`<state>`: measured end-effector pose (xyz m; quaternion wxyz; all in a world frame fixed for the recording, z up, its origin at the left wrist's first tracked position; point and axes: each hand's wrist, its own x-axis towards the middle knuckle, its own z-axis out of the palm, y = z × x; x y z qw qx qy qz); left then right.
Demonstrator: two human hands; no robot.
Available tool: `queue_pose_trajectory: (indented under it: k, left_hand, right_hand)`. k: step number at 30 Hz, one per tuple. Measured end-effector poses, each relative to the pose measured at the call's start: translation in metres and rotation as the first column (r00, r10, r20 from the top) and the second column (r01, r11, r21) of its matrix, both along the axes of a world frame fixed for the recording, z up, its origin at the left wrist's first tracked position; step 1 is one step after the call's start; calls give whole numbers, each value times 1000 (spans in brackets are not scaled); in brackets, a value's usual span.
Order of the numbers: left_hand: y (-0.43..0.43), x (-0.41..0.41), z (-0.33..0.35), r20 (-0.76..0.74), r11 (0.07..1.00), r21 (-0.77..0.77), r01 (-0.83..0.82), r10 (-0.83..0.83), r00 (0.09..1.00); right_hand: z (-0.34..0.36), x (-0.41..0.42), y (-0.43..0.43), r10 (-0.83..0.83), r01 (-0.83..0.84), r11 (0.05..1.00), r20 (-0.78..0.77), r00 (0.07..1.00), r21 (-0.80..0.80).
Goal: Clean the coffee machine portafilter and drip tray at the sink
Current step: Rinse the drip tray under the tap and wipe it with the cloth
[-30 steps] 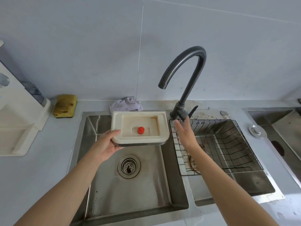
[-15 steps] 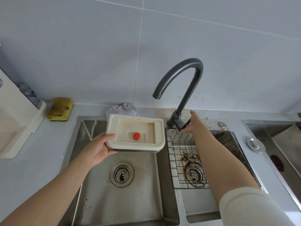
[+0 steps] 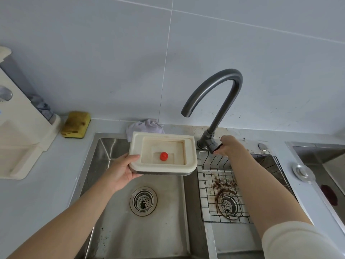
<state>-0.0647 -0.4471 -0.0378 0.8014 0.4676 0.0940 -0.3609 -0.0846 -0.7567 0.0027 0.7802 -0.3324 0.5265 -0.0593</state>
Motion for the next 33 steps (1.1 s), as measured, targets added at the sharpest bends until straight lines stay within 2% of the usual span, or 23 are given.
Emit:
queue_pose_trajectory:
  k: [14, 17, 20, 33]
  left_hand:
    - [6, -3, 0, -13, 1000, 3, -23, 23, 1000]
    - [7, -3, 1, -13, 1000, 9, -27, 27, 1000]
    - [8, -2, -1, -17, 1000, 0, -27, 27, 1000]
    - [15, 0, -8, 0, 999, -41, 1, -1, 1000]
  right_hand:
    - [-2, -9, 7, -29, 31, 999, 84, 996, -17]
    - [-8, -9, 2, -8, 11, 999, 65, 998, -50]
    - [-15, -9, -4, 44, -46, 992, -20, 999, -116]
    - [-33, -11, -3, 115, -130, 959, -74, 991, -252]
